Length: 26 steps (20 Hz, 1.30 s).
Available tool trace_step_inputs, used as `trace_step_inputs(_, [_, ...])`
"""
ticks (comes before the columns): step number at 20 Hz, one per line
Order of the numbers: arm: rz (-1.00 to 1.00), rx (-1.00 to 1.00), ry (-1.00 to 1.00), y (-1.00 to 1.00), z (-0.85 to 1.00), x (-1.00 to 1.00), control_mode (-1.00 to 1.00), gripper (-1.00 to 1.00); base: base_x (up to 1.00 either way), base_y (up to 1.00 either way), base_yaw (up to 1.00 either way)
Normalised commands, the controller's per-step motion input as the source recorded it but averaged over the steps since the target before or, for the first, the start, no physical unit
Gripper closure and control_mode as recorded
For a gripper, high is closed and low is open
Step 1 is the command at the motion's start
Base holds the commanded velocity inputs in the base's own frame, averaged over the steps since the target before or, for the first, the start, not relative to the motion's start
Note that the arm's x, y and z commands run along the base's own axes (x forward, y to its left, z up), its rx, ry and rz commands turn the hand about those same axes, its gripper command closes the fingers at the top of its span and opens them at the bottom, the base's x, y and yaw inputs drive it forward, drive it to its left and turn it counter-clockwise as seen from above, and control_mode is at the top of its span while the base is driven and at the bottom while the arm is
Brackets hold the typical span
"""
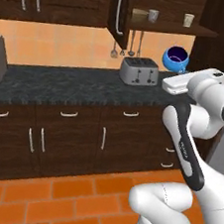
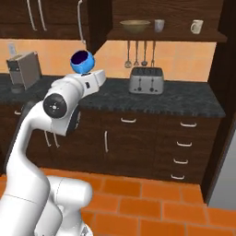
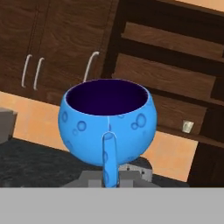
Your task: Gather all objects into one cabinet and sort the glasses and bowls to opposite sides.
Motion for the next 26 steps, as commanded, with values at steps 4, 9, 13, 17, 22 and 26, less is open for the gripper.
trace_step_inputs(4, [0.0, 0.0, 0.0, 0.0, 0.0, 0.0, 1.0, 1.0, 0.2, -0.92, -0.3])
trace_step_inputs(9, [0.0, 0.0, 0.0, 0.0, 0.0, 0.0, 1.0, 1.0, 0.91, -0.45, -0.25])
trace_step_inputs(13, [0.0, 0.0, 0.0, 0.0, 0.0, 0.0, 1.0, 1.0, 0.97, -0.01, -0.23])
trace_step_inputs(17, [0.0, 0.0, 0.0, 0.0, 0.0, 0.0, 1.0, 1.0, 1.0, 0.02, -0.24])
trace_step_inputs(22, [0.0, 0.0, 0.0, 0.0, 0.0, 0.0, 1.0, 1.0, 0.97, 0.0, -0.25])
trace_step_inputs(26, [0.0, 0.0, 0.0, 0.0, 0.0, 0.0, 1.0, 1.0, 0.92, 0.0, -0.21])
